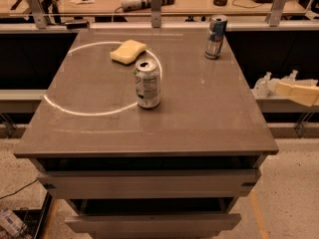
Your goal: Move redbull can near 7up can
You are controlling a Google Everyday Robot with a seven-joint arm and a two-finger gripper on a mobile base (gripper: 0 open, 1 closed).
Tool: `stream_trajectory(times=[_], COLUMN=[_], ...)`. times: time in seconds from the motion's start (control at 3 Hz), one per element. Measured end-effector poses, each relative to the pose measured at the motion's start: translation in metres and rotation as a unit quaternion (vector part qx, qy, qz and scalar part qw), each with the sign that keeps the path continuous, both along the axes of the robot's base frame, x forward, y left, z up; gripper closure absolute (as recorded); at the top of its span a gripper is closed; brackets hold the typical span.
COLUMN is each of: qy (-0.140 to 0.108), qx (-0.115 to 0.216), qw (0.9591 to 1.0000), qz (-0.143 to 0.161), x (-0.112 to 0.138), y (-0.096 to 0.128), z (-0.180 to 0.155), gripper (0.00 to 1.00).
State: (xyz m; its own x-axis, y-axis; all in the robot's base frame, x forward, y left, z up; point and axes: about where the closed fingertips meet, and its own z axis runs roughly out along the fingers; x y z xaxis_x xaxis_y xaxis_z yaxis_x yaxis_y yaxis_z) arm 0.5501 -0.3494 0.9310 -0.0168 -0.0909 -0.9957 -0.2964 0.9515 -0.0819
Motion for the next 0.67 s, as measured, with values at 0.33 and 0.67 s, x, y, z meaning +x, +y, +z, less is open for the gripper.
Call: stream_trajectory(times=[0.33, 0.67], qy=[0.0, -0.011], qx=[0.0, 0.021], qw=[1.0, 0.9996], qz=[0.0, -0.015], x=[0.0, 0.018], y=[0.0, 0.003], z=[0.0, 0.002], gripper=[0.0, 0.0])
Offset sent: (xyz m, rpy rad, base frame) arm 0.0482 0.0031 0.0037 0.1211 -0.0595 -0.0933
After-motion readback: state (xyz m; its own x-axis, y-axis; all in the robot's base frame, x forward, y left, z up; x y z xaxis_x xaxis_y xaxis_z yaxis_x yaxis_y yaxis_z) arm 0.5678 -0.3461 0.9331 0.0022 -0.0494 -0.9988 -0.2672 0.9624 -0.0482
